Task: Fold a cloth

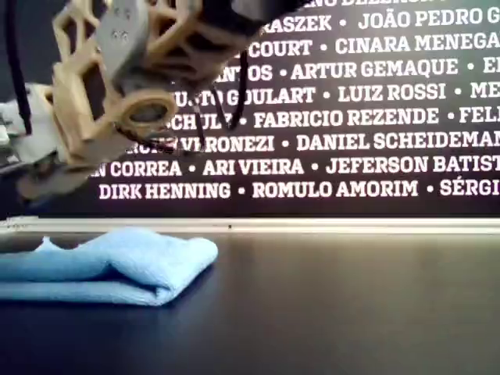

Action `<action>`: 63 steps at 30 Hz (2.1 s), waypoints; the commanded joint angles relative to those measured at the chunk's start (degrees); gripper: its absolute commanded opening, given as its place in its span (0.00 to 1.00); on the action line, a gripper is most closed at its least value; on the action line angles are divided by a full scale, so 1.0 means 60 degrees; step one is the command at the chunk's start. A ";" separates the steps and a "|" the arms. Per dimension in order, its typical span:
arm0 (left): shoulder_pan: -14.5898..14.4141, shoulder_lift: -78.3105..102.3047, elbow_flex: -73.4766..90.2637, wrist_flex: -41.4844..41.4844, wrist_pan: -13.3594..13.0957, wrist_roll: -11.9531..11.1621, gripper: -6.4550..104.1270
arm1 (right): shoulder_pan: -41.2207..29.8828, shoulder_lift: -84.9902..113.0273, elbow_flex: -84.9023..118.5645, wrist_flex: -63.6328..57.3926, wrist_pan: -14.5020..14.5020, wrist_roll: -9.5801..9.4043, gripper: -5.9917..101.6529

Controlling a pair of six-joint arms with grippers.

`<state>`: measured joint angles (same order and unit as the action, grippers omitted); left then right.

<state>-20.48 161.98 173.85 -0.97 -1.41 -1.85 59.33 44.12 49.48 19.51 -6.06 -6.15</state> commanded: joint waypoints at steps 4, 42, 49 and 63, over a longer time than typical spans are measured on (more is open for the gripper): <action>0.0044 0.0015 -0.0073 -0.0088 -0.0073 0.0059 0.58 | -0.0454 0.1919 0.0205 0.0439 0.0073 -0.0073 0.47; 0.2944 0.0044 -0.0073 -0.0088 -0.0073 0.0059 0.58 | -0.9375 2.2544 1.7197 0.1333 0.0103 0.0029 0.04; 0.2959 0.0967 -0.0059 -0.0073 -0.0073 0.0059 0.58 | -1.0737 2.2339 1.8135 0.1318 0.0088 0.0044 0.05; 0.2930 0.2505 -0.0044 0.0234 -0.0073 -0.0044 0.58 | -1.0796 2.2383 2.0698 0.1289 0.0088 0.0044 0.05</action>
<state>-4.57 175.87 173.85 -0.26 -1.41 -1.85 -4.75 176.48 171.47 27.95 -5.10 -6.24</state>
